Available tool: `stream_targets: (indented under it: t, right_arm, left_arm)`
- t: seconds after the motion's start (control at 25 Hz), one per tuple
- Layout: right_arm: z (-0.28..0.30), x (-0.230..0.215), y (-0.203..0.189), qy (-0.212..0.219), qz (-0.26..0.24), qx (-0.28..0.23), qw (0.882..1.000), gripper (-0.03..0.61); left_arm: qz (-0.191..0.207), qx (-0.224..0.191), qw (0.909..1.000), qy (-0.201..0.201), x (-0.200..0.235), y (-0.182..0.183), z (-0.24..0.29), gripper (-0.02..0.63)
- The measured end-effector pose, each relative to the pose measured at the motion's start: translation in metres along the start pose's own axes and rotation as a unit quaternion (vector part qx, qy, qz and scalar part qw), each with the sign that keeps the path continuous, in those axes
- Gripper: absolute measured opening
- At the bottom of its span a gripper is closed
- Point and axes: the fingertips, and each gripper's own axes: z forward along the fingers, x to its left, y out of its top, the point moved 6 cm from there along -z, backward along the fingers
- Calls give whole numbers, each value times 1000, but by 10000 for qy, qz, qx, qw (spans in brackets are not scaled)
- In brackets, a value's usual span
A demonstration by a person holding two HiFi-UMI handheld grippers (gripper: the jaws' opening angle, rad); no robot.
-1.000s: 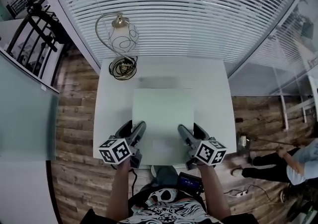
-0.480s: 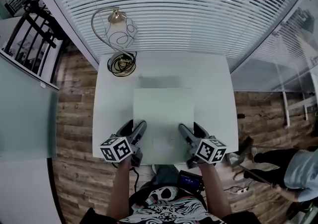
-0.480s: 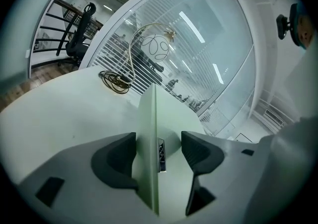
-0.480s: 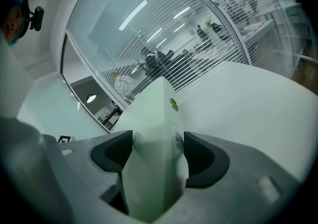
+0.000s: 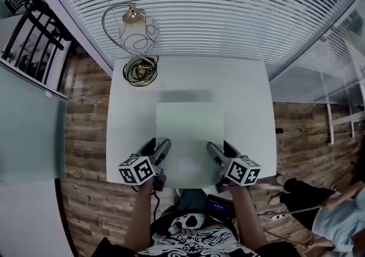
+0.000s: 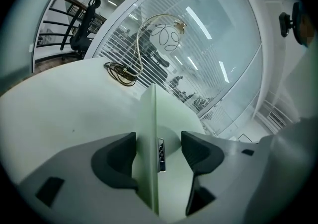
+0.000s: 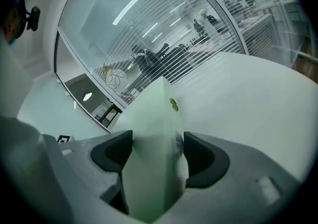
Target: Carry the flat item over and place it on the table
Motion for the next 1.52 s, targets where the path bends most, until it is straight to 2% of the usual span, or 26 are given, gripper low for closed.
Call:
stream_targets:
  t: [0.44, 0.76, 0.96, 1.52]
  right_arm:
    - [23, -16, 6, -194, 151, 220, 9995, 308]
    - [42, -27, 15, -307, 259, 509, 9979, 308]
    - [52, -32, 19, -411, 246, 626, 9969, 308]
    - [56, -36, 21, -312, 293, 640, 9970, 308]
  left_arm:
    - [-176, 256, 9995, 113, 16, 4, 27, 276]
    - [-344, 491, 9975, 369, 26, 9, 44, 276]
    - [-237, 554, 9970, 490, 27, 16, 53, 276]
    - [-95, 572, 9972, 480, 29, 18, 56, 276]
